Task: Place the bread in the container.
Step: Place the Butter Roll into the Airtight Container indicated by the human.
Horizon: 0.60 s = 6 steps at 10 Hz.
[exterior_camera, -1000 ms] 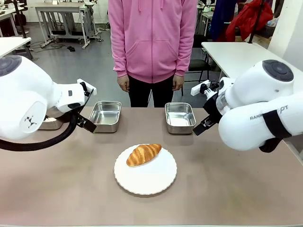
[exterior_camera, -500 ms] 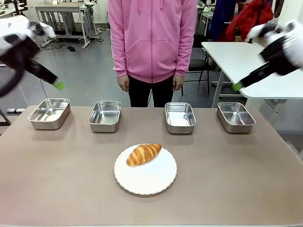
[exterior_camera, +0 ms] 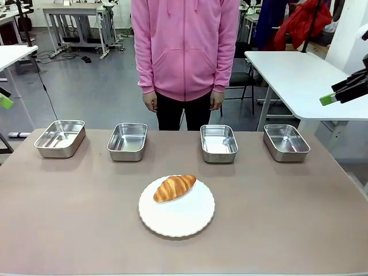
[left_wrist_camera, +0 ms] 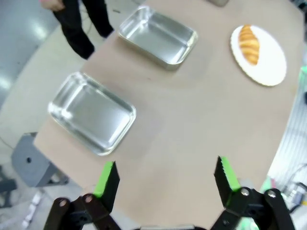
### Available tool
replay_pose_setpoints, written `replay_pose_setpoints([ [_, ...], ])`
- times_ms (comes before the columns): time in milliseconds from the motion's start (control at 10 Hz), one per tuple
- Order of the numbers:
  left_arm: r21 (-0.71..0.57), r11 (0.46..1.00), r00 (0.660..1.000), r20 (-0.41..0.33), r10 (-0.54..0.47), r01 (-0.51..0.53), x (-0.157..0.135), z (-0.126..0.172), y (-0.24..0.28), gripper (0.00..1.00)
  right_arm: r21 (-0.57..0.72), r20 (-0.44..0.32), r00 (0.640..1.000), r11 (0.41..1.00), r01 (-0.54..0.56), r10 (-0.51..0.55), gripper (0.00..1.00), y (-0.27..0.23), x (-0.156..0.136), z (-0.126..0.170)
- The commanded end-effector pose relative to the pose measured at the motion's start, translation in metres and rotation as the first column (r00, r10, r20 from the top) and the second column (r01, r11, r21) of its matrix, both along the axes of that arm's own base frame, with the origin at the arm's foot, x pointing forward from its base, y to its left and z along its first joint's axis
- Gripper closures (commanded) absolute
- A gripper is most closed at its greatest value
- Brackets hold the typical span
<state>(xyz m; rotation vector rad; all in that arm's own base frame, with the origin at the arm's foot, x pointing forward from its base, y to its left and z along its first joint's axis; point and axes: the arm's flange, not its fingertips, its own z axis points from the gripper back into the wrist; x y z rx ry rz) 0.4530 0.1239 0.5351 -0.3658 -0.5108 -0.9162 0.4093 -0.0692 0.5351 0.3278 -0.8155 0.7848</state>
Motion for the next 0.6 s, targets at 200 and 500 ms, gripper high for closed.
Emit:
replay_pose_setpoints([
  [200,-0.004,1.0,1.0,-0.004,-0.014,0.014,-0.002,0.005,-0.014,0.0,-0.043,-0.028,0.999,0.998,0.035,-0.037,0.0,0.003,-0.001,0.005],
  [500,-0.039,0.999,0.999,0.014,-0.036,0.037,0.004,0.017,0.0,0.0,-0.037,-0.006,0.999,0.999,0.039,-0.039,0.0,-0.017,0.006,0.02],
])
